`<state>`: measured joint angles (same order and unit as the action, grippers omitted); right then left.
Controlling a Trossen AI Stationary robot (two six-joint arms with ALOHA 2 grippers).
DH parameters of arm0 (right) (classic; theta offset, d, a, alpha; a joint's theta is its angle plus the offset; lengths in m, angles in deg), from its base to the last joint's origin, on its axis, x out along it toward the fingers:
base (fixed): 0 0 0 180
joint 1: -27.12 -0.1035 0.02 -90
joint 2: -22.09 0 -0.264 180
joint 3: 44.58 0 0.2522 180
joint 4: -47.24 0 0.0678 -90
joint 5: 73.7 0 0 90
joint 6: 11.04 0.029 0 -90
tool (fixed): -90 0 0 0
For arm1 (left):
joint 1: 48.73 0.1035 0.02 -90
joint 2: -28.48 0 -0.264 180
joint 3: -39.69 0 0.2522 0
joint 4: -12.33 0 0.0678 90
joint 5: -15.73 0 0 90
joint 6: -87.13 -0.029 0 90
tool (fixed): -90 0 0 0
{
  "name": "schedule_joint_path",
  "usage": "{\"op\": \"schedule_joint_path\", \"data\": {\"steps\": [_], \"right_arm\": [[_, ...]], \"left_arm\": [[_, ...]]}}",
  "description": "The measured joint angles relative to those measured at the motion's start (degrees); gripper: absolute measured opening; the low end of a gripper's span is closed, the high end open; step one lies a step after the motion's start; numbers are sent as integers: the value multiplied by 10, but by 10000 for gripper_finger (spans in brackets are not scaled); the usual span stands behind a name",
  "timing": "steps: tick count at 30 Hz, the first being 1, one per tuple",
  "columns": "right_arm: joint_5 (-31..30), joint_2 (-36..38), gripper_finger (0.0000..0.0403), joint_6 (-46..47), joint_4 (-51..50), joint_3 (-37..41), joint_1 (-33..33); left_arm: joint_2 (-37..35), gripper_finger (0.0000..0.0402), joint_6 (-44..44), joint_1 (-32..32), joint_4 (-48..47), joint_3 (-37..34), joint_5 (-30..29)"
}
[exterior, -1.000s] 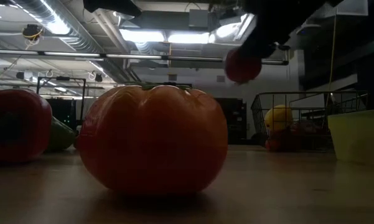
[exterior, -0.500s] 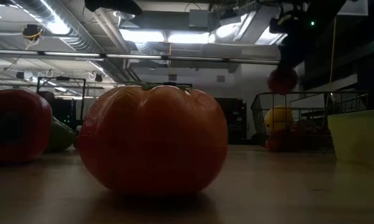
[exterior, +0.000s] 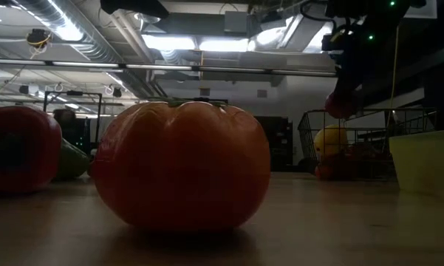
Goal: Sort produce into baskets
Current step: Put the red tomato into the wired bin, then put the yellow lemon into the wired basket
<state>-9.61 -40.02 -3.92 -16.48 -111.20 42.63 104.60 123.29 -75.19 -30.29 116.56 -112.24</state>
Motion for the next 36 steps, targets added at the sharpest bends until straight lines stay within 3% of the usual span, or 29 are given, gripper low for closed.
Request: {"op": "schedule_joint_path", "data": {"steps": [19,22,29,36], "right_arm": [[0,0,286,-1,1,0,0],[0,0,304,-1,1,0,0],[0,0,391,-1,2,0,0],[0,0,369,0,2,0,0]], "left_arm": [[0,304,1,0,-1,0,0],[0,304,6,4,-1,0,0],[5,304,10,24,-9,0,2],[42,304,-6,51,-50,0,54]]}}
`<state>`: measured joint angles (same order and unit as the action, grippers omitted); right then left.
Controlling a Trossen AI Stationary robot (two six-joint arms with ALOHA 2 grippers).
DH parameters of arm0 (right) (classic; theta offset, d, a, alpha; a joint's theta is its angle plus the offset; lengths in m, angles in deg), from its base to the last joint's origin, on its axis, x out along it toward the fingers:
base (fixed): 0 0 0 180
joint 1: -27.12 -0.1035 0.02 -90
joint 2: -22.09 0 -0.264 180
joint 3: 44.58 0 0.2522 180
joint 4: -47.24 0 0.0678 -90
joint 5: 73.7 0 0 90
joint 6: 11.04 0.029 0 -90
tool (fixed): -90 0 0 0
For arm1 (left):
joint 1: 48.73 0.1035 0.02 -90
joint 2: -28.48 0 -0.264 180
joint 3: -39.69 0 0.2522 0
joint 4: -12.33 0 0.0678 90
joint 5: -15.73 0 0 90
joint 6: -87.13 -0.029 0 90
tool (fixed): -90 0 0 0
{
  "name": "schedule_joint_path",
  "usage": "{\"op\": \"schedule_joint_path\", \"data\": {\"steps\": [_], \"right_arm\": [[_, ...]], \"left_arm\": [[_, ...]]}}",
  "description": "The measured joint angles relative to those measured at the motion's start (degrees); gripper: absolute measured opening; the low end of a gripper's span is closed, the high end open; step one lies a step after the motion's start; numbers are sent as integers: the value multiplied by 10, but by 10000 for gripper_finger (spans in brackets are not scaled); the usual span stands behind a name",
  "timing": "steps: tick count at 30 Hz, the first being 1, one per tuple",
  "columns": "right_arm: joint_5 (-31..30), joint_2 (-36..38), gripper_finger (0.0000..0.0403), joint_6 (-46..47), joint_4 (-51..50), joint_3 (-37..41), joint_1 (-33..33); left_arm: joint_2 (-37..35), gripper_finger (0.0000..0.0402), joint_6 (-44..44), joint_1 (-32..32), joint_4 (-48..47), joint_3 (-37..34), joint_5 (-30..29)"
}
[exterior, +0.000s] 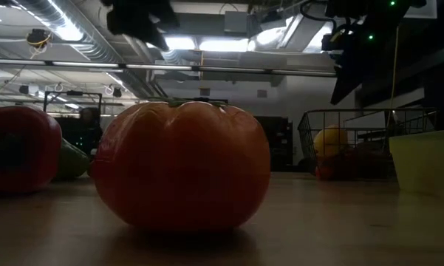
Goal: Sort produce into baskets
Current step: Put the yellow lemon into the wired basket
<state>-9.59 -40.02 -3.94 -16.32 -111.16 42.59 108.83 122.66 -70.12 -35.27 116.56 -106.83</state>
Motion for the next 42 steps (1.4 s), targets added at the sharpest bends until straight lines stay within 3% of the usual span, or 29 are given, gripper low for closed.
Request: {"op": "schedule_joint_path", "data": {"steps": [6,17,27,42], "right_arm": [[0,0,363,1,-1,0,0],[0,0,363,1,-1,0,0],[25,0,363,1,-3,0,-1],[41,0,363,1,-18,0,-1]], "left_arm": [[31,304,-44,18,-50,0,52],[68,304,-131,41,-93,0,88],[115,304,-194,89,-97,0,197],[208,304,-217,129,-104,0,269]]}}
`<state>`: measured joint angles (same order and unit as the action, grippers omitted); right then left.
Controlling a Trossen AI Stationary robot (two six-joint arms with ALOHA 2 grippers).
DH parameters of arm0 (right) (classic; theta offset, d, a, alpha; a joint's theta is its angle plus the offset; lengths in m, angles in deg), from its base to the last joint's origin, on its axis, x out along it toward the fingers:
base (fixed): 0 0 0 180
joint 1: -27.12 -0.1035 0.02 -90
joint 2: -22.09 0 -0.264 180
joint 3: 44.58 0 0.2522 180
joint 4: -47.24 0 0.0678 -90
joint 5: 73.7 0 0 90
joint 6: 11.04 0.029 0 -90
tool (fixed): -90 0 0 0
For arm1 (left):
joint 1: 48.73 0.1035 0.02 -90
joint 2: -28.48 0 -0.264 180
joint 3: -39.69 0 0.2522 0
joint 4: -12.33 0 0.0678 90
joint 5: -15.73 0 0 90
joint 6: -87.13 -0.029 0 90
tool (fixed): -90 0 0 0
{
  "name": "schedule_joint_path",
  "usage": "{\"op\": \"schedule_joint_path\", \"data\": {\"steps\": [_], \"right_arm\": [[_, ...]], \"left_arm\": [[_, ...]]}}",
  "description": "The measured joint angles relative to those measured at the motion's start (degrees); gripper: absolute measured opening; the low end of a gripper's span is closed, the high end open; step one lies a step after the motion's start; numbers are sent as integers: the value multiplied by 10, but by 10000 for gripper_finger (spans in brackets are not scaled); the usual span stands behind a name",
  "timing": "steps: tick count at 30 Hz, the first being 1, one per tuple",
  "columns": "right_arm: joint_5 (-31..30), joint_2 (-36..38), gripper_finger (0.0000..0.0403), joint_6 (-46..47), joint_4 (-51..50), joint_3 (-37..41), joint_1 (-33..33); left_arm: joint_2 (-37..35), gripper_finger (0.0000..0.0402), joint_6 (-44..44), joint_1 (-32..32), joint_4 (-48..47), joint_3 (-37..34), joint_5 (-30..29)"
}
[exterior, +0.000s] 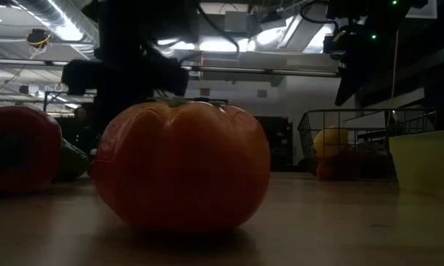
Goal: Sort produce into baskets
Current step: Put the yellow lemon into the wired basket
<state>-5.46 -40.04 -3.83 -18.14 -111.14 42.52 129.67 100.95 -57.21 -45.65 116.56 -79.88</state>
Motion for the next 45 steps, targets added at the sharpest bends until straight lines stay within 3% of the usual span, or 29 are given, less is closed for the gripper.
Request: {"op": "schedule_joint_path", "data": {"steps": [7,15,23,27,32,38,45], "right_arm": [[0,0,363,0,0,0,0],[0,0,363,0,0,0,0],[0,0,363,0,7,0,0],[0,0,363,0,7,0,0],[0,0,363,0,7,0,0],[-2,0,363,0,2,-4,0],[-7,2,363,-1,5,-56,0]], "left_arm": [[25,302,15,4,6,0,2],[24,240,31,6,16,14,22],[23,248,38,17,77,77,32],[23,257,26,34,202,96,31],[30,254,20,64,442,96,29],[81,253,-7,94,678,96,10],[170,253,-4,126,847,138,8]]}}
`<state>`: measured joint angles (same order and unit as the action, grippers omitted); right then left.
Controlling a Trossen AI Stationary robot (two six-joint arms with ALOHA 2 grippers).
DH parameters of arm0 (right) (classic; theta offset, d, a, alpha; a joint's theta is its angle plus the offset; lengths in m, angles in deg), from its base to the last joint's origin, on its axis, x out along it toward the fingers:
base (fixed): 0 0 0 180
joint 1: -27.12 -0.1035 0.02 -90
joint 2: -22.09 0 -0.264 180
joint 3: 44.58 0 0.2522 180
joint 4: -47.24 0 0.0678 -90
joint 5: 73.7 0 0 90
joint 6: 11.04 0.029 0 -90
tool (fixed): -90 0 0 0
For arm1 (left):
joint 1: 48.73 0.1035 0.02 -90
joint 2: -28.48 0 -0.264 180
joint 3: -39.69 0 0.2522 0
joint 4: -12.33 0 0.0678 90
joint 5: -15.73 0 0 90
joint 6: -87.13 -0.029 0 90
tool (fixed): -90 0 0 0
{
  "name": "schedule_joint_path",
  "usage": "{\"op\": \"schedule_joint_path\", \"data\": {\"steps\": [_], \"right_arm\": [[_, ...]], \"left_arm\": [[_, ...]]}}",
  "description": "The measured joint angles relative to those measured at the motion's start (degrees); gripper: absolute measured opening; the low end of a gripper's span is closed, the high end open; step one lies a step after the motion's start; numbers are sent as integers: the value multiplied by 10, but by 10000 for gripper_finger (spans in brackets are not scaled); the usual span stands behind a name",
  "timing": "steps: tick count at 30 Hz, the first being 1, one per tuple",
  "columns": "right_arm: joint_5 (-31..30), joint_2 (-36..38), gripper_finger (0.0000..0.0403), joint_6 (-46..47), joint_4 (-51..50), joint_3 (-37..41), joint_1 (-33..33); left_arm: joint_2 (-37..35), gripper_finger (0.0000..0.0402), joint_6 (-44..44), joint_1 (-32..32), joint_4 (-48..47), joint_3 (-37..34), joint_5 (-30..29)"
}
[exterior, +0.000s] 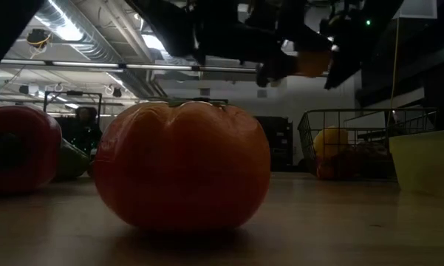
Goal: Sort produce into baskets
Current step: Put the yellow lemon into the wired basket, then put the garlic into the yellow bin
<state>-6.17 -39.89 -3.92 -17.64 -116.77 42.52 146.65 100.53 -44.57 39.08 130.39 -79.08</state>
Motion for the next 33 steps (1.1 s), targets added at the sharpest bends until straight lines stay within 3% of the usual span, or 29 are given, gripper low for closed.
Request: {"op": "schedule_joint_path", "data": {"steps": [9,17,27,33], "right_arm": [[0,0,363,-1,0,-47,0],[0,0,363,-2,1,-57,0],[17,0,363,-2,4,-57,0],[70,0,363,-2,4,-57,0]], "left_arm": [[99,253,-13,15,30,96,1],[126,259,2,28,10,108,1],[126,345,-4,32,-11,108,1],[107,380,-20,41,-49,108,13]]}}
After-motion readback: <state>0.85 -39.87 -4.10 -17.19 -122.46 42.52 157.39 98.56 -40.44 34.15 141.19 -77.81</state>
